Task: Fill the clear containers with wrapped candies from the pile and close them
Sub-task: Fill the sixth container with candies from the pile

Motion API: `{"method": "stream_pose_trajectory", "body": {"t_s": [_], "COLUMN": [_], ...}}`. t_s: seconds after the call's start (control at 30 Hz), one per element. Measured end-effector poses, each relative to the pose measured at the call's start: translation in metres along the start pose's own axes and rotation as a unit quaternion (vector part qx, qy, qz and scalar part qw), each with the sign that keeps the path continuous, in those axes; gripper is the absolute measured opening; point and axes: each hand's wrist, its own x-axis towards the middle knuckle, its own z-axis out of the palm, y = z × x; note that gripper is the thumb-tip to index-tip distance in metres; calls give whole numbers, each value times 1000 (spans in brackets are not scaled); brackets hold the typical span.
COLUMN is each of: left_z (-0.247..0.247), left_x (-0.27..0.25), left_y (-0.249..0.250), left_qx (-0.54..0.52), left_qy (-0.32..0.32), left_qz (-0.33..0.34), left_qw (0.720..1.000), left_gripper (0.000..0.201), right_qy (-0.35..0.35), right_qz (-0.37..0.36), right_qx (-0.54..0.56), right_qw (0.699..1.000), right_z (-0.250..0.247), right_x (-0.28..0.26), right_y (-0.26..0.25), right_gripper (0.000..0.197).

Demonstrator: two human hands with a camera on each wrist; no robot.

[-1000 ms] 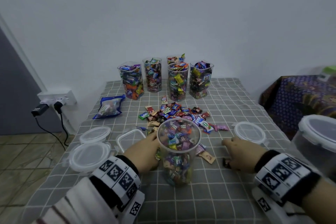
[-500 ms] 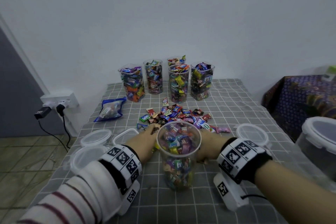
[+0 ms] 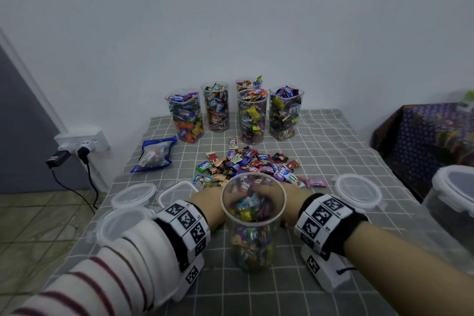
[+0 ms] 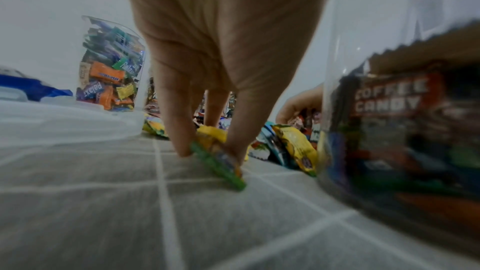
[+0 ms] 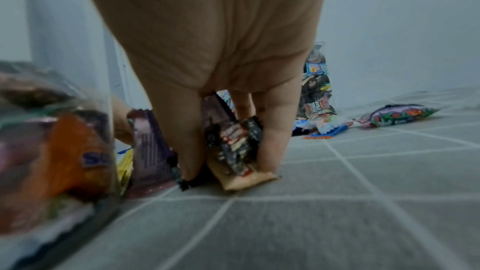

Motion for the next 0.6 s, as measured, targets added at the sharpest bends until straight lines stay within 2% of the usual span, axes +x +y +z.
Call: {"method": "stream_pose_trajectory", "body": {"t_s": [0.1,0.33,0.5,0.6], "left_z": [2,-4,-10,-16], "left_x": [-1,-4,-8,-13], "left_y": [4,11,13,15], "left_qx": [14,11,-16,-43], "left_qy": [41,48,52,64], "left_qz": [-20,-68,-90,-108], "left_qw": [999,996,994,991], "left_gripper": [44,17,18,21], "right_qy": [-4,19,69,91], "right_qz": [16,21,22,40], "right_qx": [-21,-26,-17,27], "right_qw": [1000,999,997,995], "right_z": [0,-4,-7,-11], "right_x": [2,4,-1,-6], "right_y": [1,9,16,17], "right_gripper": [41,27,26,23]}}
